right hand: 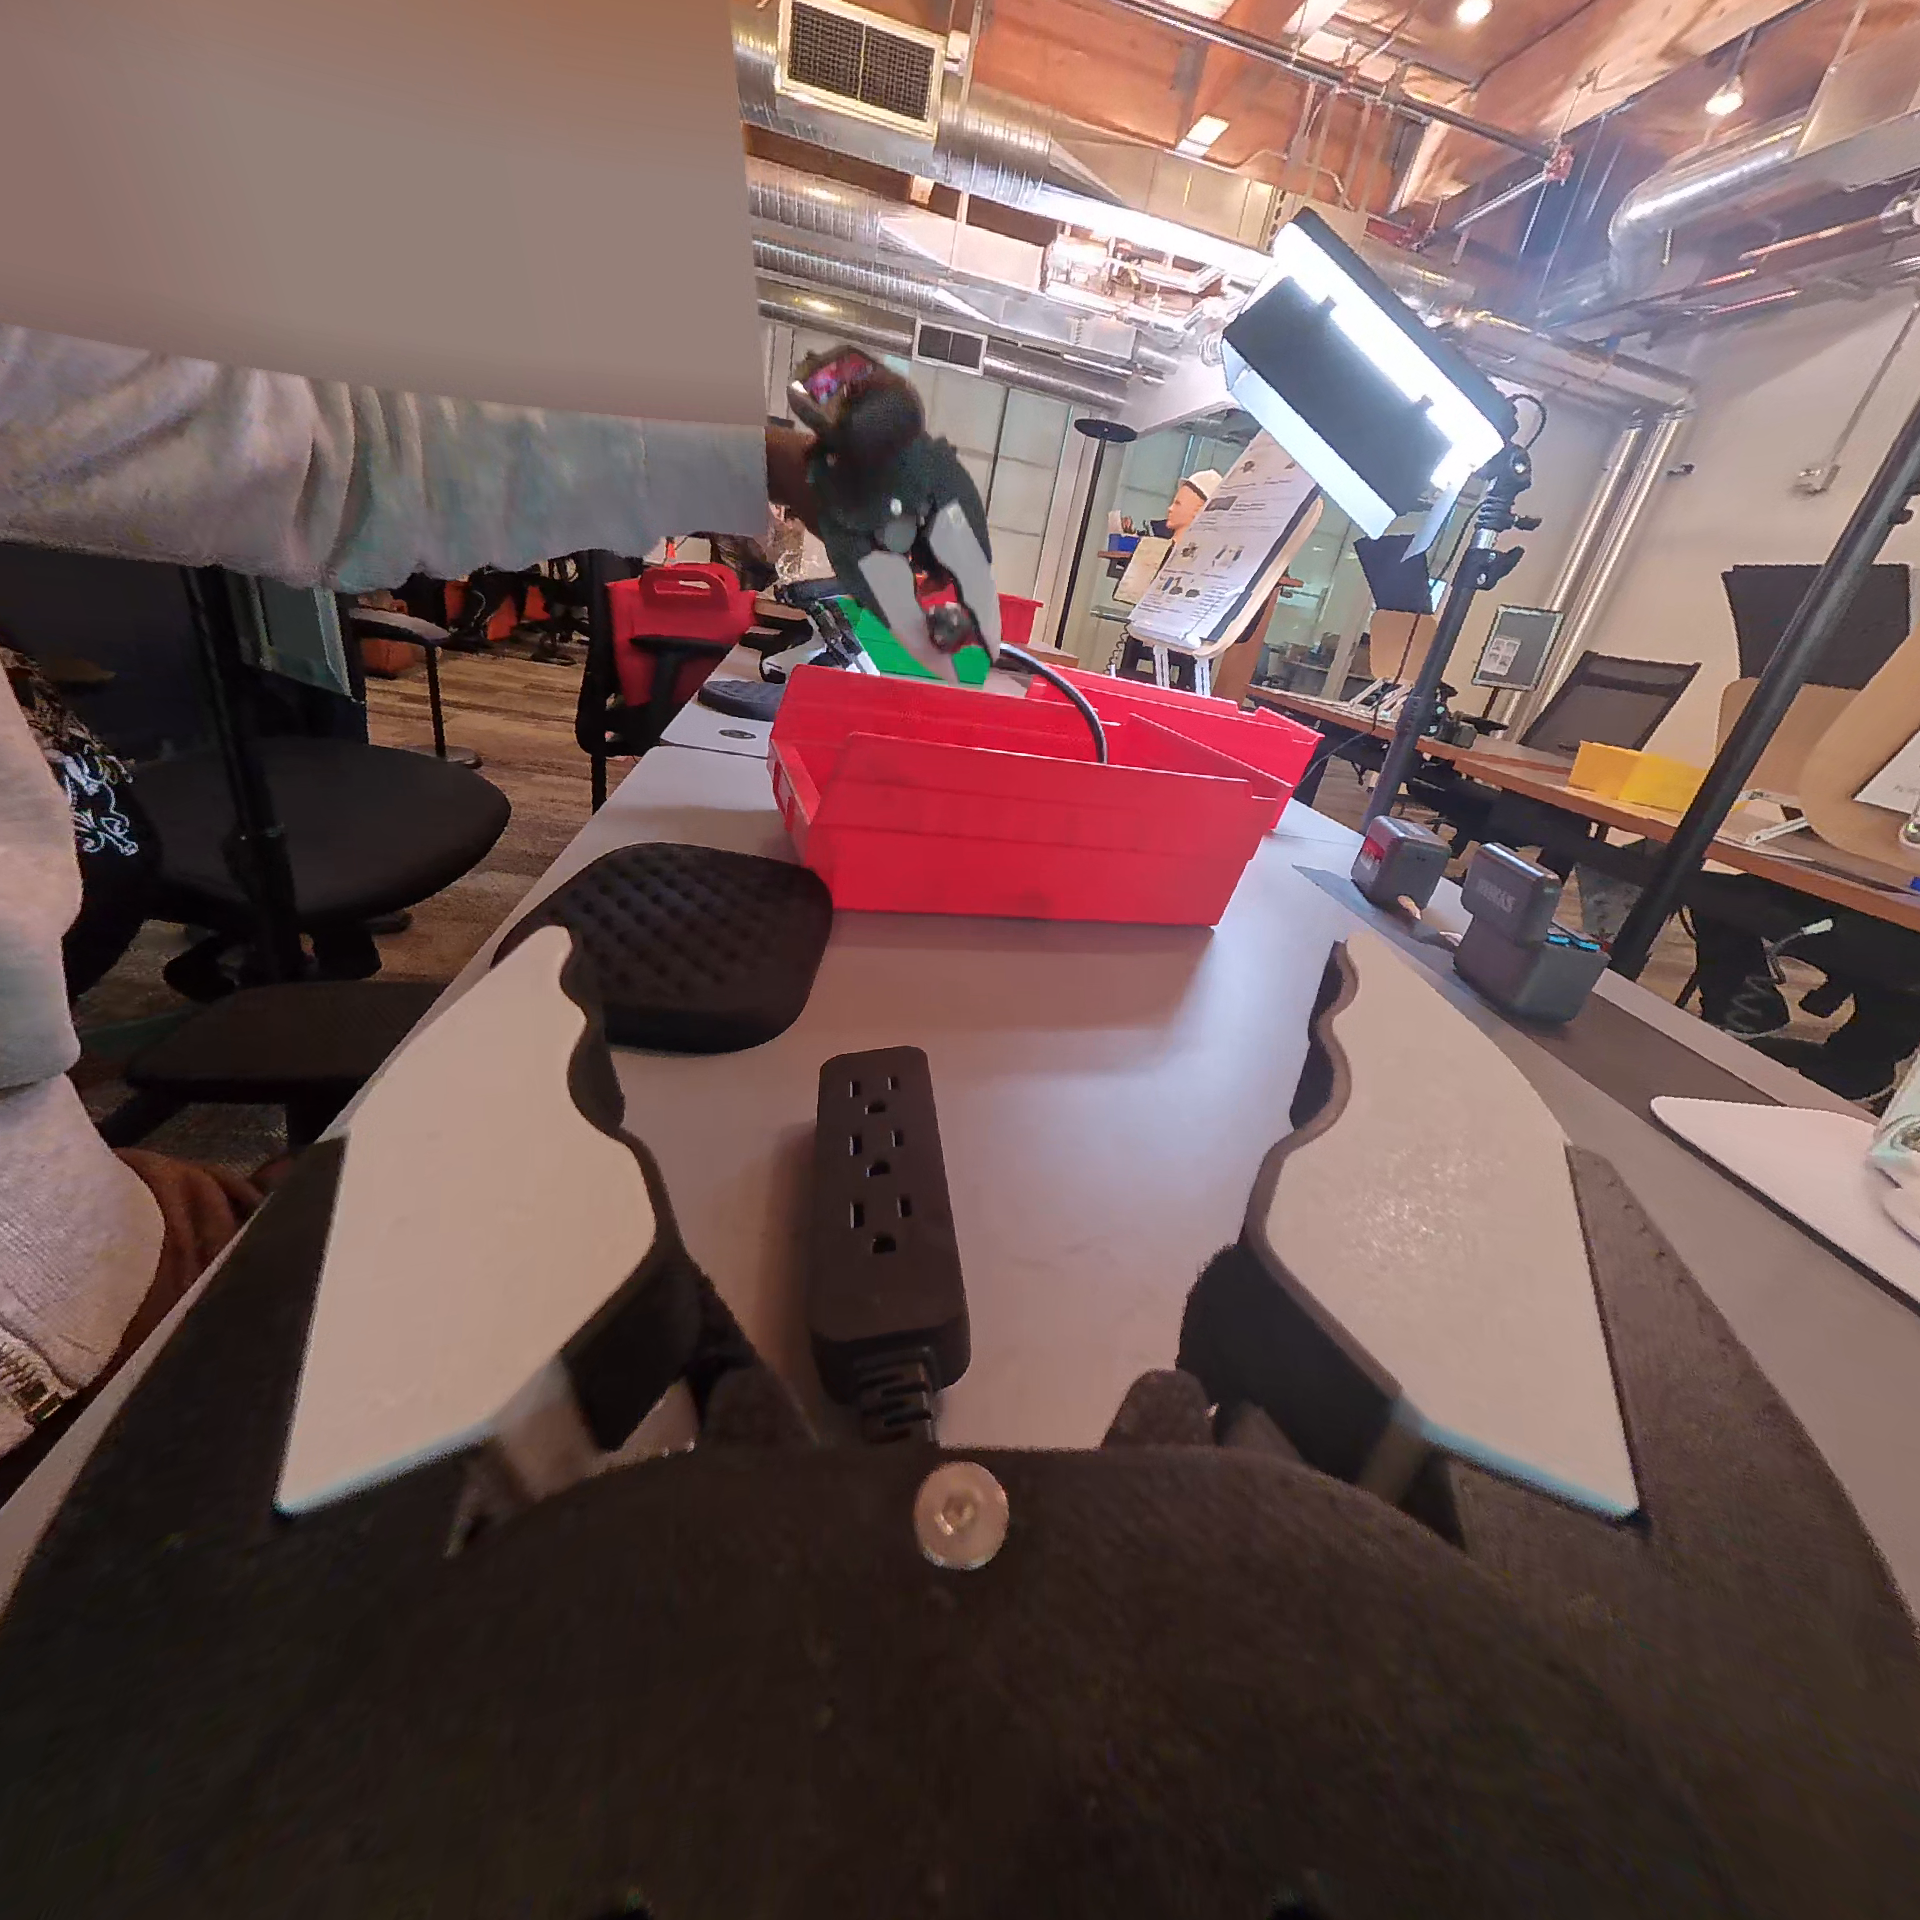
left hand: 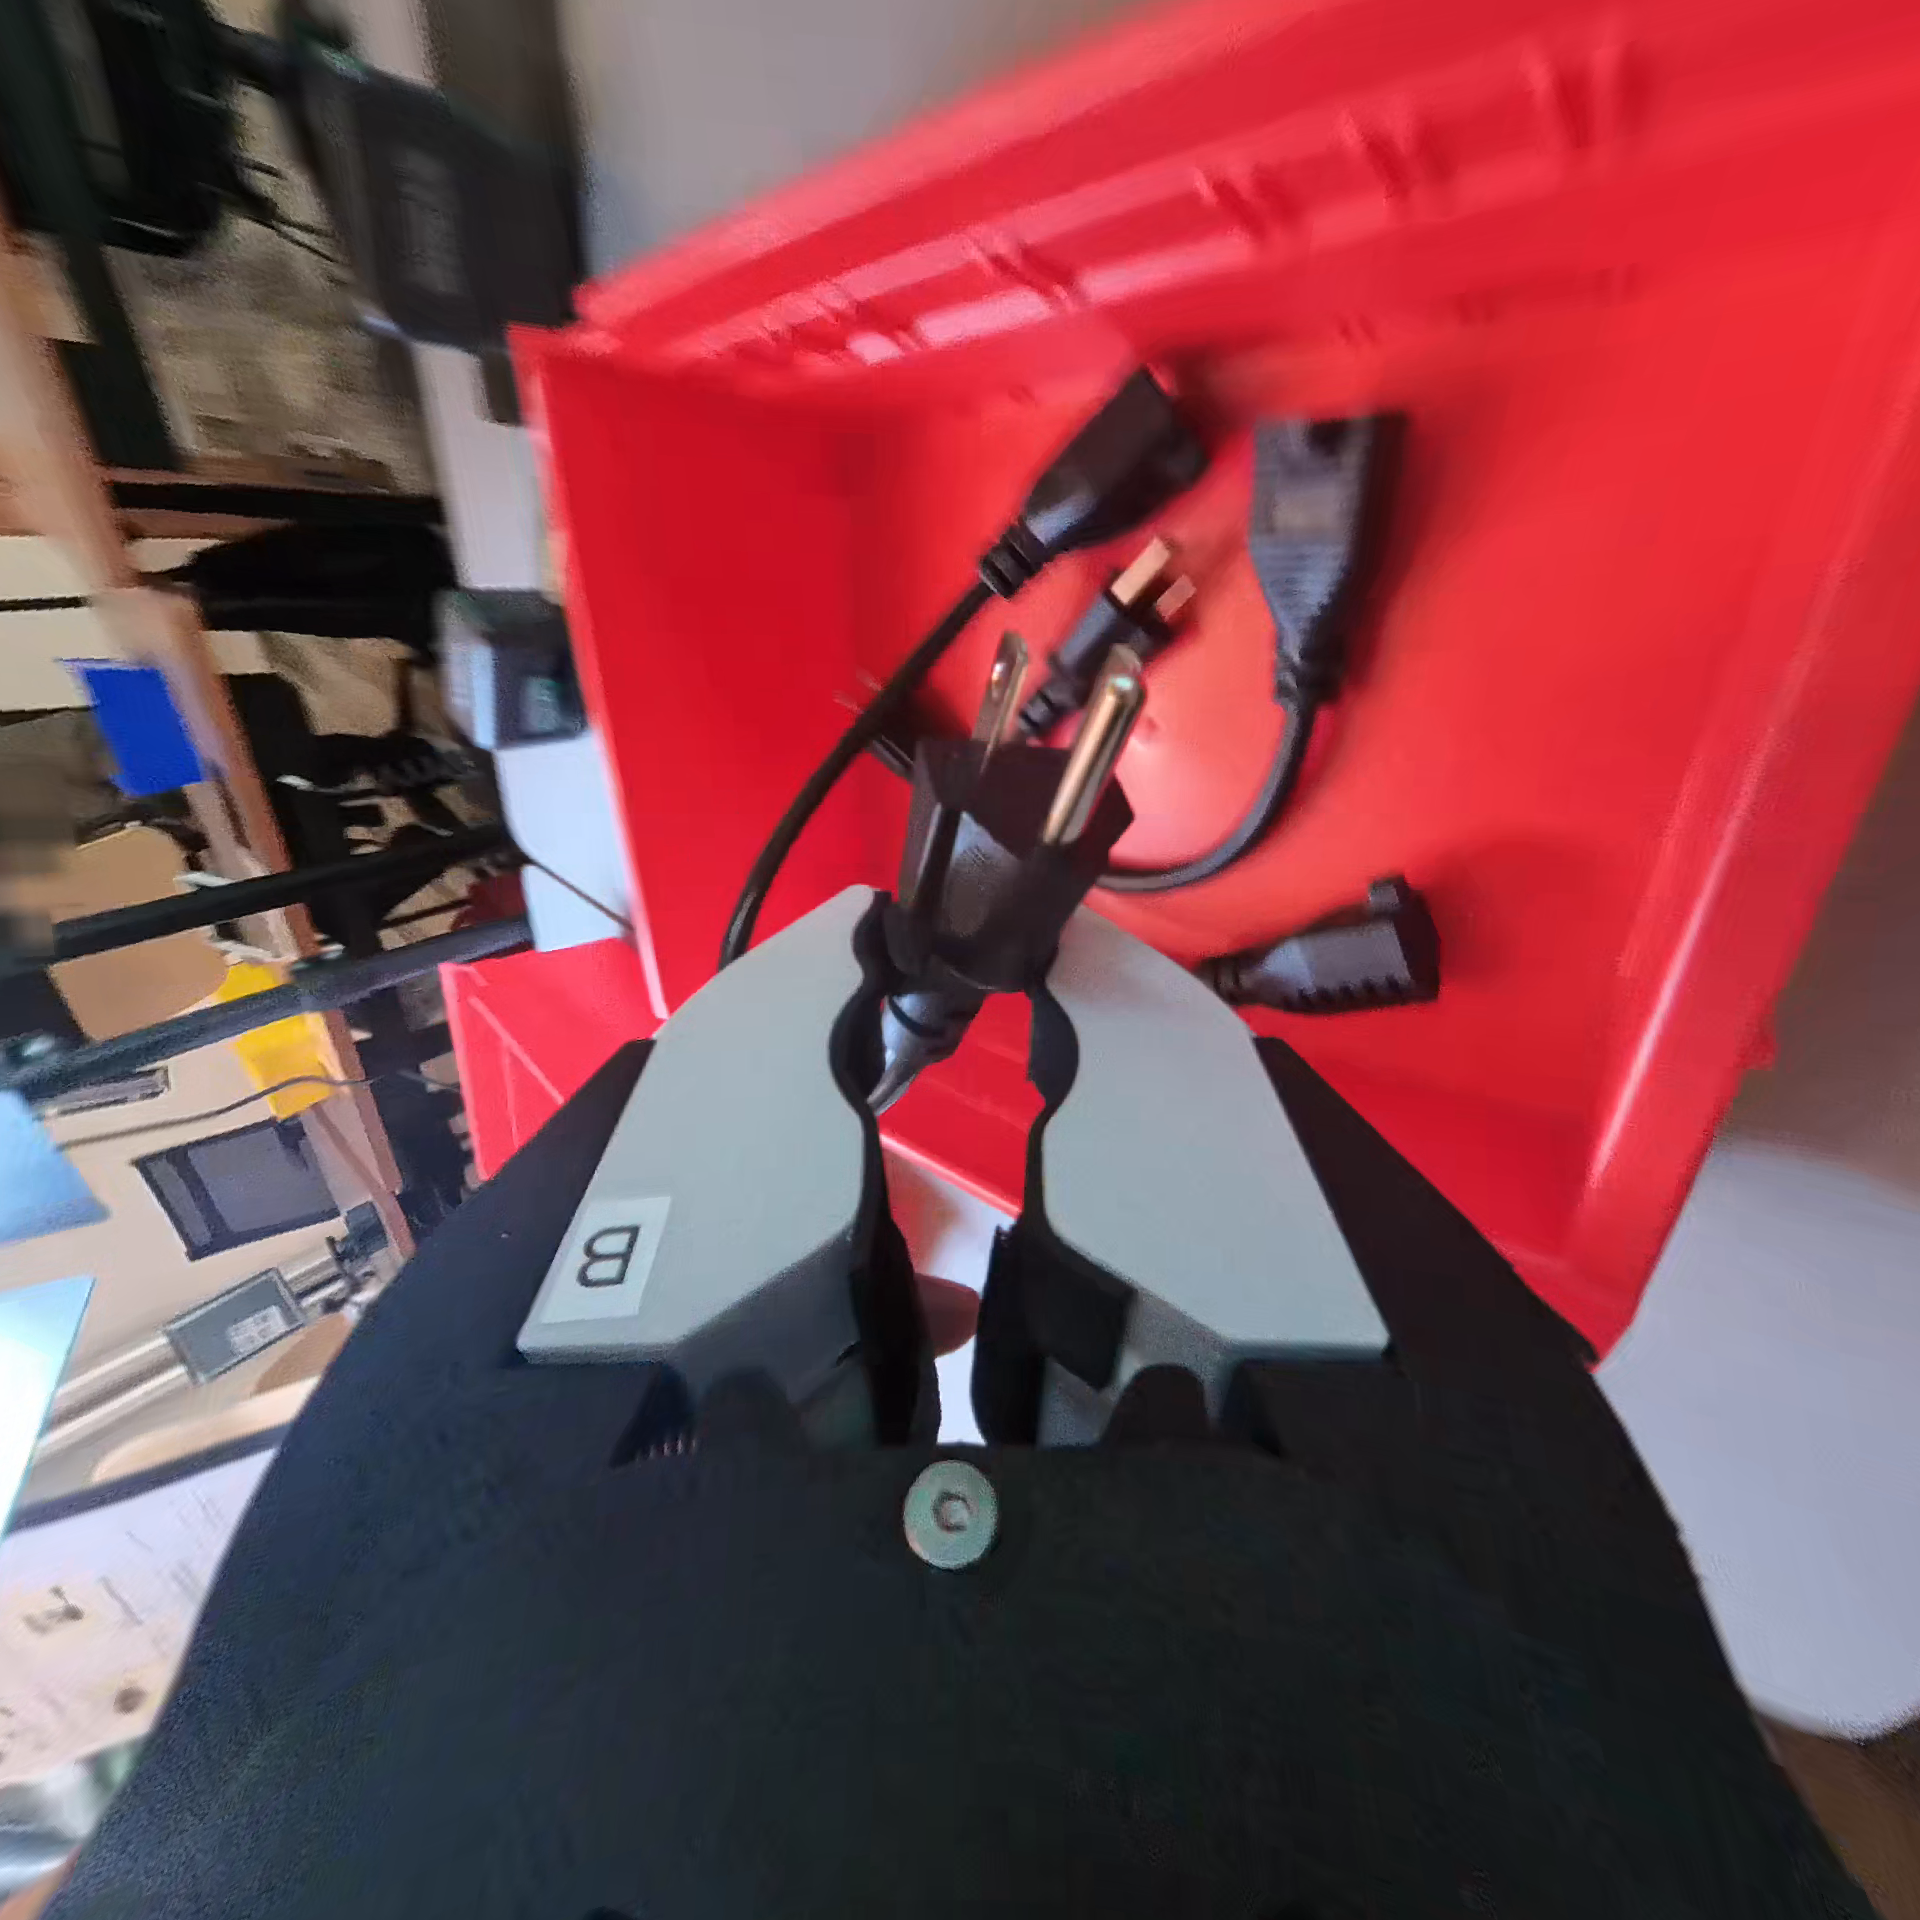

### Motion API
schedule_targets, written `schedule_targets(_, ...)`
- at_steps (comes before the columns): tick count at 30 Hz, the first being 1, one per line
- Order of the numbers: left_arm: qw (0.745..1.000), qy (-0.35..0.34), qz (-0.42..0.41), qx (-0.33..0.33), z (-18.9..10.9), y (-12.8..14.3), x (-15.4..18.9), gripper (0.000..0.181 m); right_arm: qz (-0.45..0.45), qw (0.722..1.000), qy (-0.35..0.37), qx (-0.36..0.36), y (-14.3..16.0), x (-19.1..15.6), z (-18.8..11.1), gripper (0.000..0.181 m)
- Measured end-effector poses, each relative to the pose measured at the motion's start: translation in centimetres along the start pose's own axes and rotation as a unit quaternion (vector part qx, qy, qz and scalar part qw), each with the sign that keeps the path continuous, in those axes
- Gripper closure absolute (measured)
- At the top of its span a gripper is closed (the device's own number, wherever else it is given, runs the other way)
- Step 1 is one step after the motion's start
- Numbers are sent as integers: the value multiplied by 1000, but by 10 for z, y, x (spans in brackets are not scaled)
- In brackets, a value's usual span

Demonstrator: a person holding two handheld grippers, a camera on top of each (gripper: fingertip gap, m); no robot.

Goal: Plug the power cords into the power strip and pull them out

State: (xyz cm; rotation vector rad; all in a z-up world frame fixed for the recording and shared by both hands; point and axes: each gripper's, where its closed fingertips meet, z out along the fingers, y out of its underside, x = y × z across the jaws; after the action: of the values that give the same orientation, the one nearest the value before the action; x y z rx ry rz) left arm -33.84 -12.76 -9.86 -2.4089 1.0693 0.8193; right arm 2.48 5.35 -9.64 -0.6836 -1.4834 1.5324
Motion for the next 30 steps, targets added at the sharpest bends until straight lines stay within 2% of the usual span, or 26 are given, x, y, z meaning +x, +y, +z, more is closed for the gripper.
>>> schedule_targets(5,983,-103,-92,121,-52,-39,-42,158,-7,1000,-1,-12,4,-1,1,54)
schedule_targets(9,950,-177,-135,219,-96,-76,-72,158,-22,1000,-3,-19,5,-4,2,54)
schedule_targets(14,907,-227,-150,322,-145,-132,-94,159,-36,999,-3,-24,4,-4,7,56)
schedule_targets(17,890,-223,-151,368,-164,-167,-96,159,-68,997,-1,-26,-5,-6,15,57)
schedule_targets(21,868,-194,-154,431,-177,-215,-86,159,-117,993,3,-2,-42,-10,34,60)
schedule_targets(26,830,-112,-203,508,-160,-280,-51,160,-230,969,77,37,-93,2,58,67)
schedule_targets(30,779,-40,-246,575,-149,-324,-26,159,-254,955,134,78,-106,12,68,82)
